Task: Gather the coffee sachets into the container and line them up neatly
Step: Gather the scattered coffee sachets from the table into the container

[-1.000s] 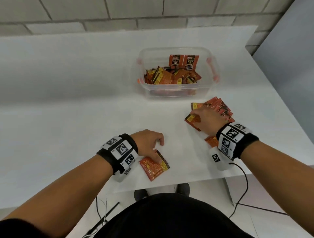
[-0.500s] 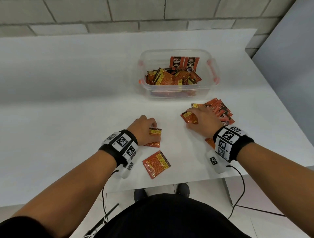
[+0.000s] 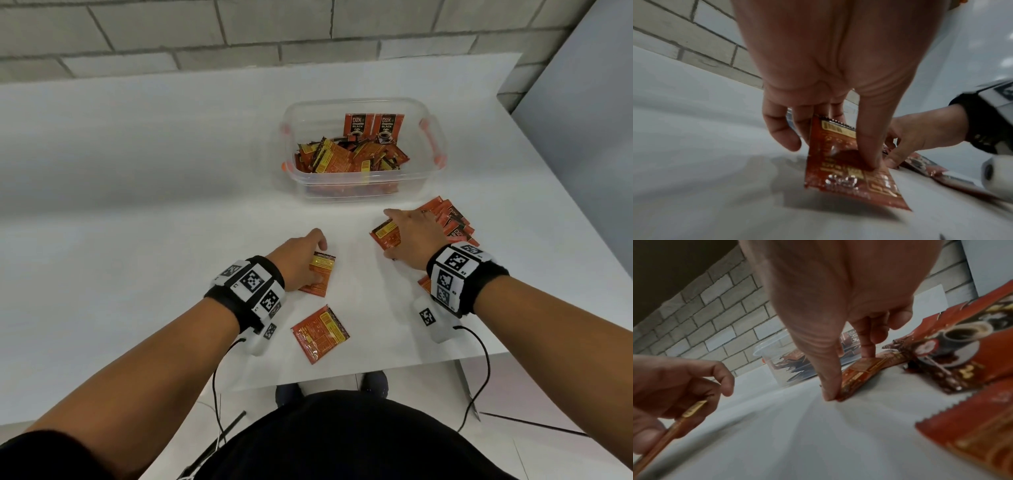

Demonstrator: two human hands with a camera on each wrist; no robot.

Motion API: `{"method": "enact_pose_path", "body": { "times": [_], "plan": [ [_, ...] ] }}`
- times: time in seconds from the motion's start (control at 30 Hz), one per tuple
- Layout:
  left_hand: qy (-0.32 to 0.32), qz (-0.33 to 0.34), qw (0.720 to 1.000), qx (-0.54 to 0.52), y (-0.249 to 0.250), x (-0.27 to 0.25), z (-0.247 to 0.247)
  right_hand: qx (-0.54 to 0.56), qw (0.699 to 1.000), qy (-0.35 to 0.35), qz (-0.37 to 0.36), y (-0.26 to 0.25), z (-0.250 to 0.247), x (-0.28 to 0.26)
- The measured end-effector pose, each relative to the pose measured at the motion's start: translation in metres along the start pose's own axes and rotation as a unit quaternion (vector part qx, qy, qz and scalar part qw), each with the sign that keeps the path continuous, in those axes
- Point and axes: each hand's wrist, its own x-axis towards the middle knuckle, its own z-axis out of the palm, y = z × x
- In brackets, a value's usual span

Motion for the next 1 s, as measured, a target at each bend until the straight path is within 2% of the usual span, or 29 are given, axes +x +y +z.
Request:
{"method": "enact_pose_path", "body": {
  "times": [0.17,0.27,0.4,0.5,0.6,0.7,0.83,0.9,1.0],
  "plan": [
    [-0.073,0.046,0.995,-0.04,0.001,-0.007,0.0,0.03,0.999,-0.014,0.005,-0.003,-0.004,-0.002],
    [-0.124,0.068,0.99,-0.013,0.003,-0.009,0.004,0.155,0.988,-0.024,-0.006,0.007,-0.007,-0.009],
    [-0.172,0.074,0.98,0.059,0.01,-0.01,0.009,0.29,0.957,0.003,0.008,0.031,-0.023,-0.022],
    [-0.199,0.091,0.966,0.139,0.012,-0.01,0.022,0.26,0.961,-0.092,-0.008,0.053,-0.03,-0.038],
    [-0.174,0.099,0.966,0.164,0.013,-0.005,0.026,0.25,0.948,-0.196,-0.012,0.072,-0.029,-0.055],
    [-0.103,0.087,0.981,0.14,0.015,0.003,0.021,0.218,0.95,-0.221,-0.009,0.082,-0.027,-0.066],
    [-0.021,0.05,0.994,0.096,0.016,0.013,0.017,0.129,0.972,-0.198,-0.014,0.08,-0.015,-0.072],
    [-0.017,0.044,0.996,0.079,0.015,0.015,0.016,0.127,0.975,-0.18,-0.024,0.075,-0.009,-0.073],
    [-0.046,0.045,0.996,0.066,0.014,0.013,0.015,0.122,0.979,-0.158,-0.045,0.069,-0.003,-0.07]
  ]
}}
